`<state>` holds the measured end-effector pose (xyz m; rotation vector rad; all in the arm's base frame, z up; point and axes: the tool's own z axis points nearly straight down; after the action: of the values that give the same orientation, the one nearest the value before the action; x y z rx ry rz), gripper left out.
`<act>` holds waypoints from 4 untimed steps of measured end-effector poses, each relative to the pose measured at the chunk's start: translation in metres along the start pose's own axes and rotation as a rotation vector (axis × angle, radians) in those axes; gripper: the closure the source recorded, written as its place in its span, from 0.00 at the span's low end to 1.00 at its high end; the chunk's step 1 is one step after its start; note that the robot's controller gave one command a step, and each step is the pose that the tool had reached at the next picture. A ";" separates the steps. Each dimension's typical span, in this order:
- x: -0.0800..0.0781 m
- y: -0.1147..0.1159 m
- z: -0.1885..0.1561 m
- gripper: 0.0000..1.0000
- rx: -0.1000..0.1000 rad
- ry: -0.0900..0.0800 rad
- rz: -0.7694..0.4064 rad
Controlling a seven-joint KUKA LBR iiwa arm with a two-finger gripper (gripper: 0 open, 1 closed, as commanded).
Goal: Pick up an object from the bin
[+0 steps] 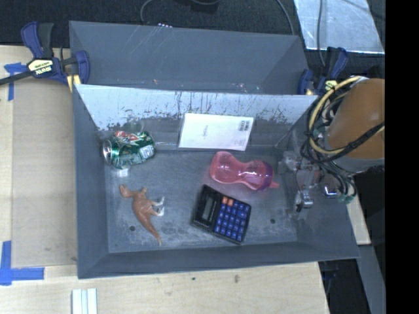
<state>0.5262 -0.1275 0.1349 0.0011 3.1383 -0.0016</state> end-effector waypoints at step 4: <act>-0.025 0.104 0.055 0.00 0.001 0.000 -0.014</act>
Offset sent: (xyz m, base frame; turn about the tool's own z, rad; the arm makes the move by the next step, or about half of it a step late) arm -0.0038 0.0807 -0.0018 -0.4058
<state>0.5513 -0.0238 0.0796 -0.0206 3.1378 -0.0026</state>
